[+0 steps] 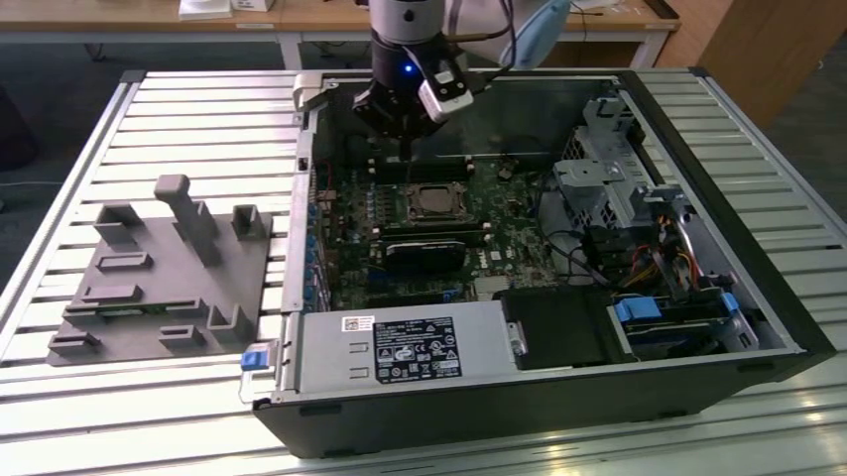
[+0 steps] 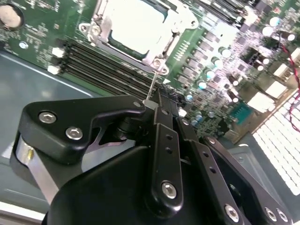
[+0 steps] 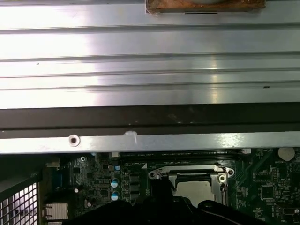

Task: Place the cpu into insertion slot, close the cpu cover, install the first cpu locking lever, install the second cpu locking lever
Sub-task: 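Install the first cpu locking lever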

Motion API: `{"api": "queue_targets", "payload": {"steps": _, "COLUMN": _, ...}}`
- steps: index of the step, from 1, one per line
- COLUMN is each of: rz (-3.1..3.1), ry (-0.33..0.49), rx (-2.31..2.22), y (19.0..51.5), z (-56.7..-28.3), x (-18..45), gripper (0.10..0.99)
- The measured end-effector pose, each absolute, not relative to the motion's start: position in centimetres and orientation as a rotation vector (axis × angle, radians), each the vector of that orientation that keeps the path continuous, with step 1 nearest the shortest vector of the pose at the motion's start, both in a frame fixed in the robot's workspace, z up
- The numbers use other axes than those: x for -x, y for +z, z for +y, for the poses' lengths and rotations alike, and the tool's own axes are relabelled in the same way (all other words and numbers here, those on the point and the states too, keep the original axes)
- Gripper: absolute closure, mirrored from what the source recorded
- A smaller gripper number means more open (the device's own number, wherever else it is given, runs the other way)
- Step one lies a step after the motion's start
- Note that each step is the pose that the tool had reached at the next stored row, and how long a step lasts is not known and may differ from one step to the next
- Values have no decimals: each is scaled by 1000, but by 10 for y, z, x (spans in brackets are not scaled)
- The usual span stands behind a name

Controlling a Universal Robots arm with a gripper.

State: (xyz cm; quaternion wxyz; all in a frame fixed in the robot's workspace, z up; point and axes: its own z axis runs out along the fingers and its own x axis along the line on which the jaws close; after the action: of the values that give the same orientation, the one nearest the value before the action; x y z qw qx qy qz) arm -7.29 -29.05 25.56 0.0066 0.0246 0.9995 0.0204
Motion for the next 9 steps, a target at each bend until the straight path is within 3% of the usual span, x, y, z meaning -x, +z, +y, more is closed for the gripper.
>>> {"api": "queue_targets", "payload": {"steps": 9, "rz": 3127, "ry": 64, "rx": -77, "y": 254, "z": -291, "x": 64, "gripper": 980}}
